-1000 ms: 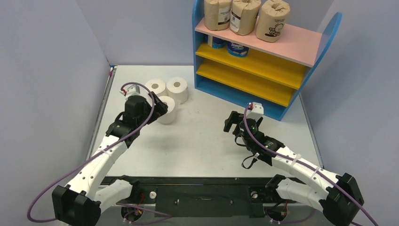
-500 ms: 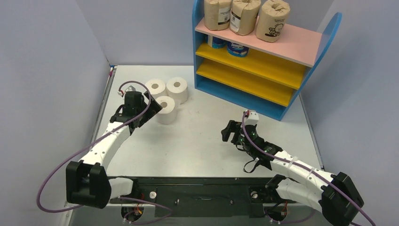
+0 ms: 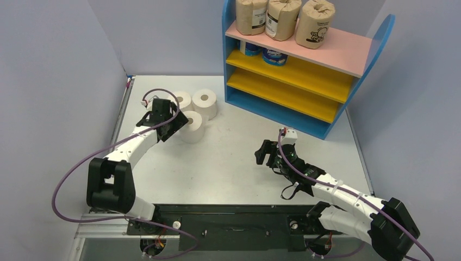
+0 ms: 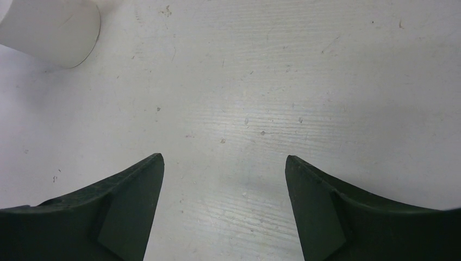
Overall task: Place and organize the paper towels onto the shelf
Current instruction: Move the paper towel to the center of the board.
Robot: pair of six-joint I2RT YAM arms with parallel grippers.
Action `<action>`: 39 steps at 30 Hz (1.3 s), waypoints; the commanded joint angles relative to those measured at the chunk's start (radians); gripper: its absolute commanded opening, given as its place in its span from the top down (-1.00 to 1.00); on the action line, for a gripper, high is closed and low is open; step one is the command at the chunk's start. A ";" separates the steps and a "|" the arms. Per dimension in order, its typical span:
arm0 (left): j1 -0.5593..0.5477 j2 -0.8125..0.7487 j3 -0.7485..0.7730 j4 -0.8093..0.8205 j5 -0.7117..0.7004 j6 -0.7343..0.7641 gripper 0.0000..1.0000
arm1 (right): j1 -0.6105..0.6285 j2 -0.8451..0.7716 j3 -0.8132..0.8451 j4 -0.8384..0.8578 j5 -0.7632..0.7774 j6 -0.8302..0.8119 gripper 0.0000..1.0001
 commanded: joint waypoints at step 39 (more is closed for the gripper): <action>-0.287 0.007 0.049 0.050 0.005 -0.001 0.19 | 0.003 -0.126 0.072 -0.155 0.128 -0.057 -0.53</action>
